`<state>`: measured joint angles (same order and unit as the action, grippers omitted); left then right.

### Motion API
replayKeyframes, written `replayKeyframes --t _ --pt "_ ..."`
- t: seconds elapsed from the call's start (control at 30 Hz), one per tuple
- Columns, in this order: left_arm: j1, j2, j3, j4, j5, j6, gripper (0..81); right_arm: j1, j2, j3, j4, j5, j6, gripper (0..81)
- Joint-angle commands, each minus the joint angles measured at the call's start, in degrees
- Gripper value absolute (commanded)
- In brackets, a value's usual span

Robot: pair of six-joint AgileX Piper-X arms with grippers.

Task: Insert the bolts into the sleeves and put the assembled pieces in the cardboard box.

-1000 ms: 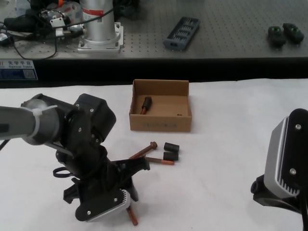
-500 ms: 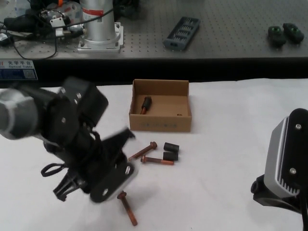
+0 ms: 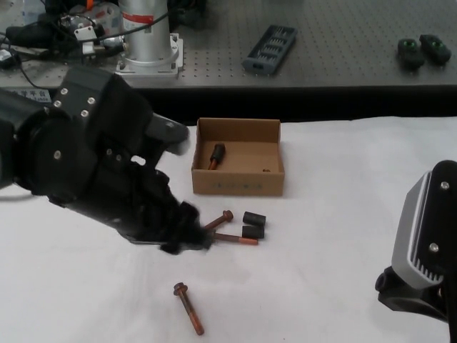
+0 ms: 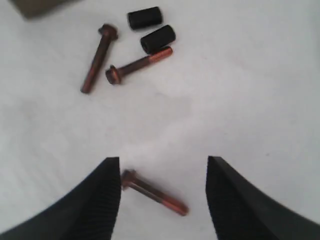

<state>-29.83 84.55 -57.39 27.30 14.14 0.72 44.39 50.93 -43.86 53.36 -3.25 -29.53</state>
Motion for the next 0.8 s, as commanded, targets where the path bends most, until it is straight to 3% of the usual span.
replayKeyframes --t 0.0,0.13,0.37,0.77 --pt "-2.75 -0.47 -0.01 3.79 -1.42 -25.61 35.6 -0.39 -0.45 -0.16 0.44 -0.27 0.41 1.9" --pt "-5.93 -0.47 0.99 9.42 -8.74 -38.48 27.9 -0.39 -0.45 -0.16 0.28 -0.27 0.41 1.9" --pt "-8.98 -0.47 4.90 11.20 -13.63 -57.89 30.2 -0.39 -0.45 -0.16 0.28 -0.27 0.41 1.9" --pt "-8.94 5.00 5.50 0.97 -16.66 -64.09 30.6 -0.39 -0.45 -0.29 0.39 -0.27 0.41 1.9"
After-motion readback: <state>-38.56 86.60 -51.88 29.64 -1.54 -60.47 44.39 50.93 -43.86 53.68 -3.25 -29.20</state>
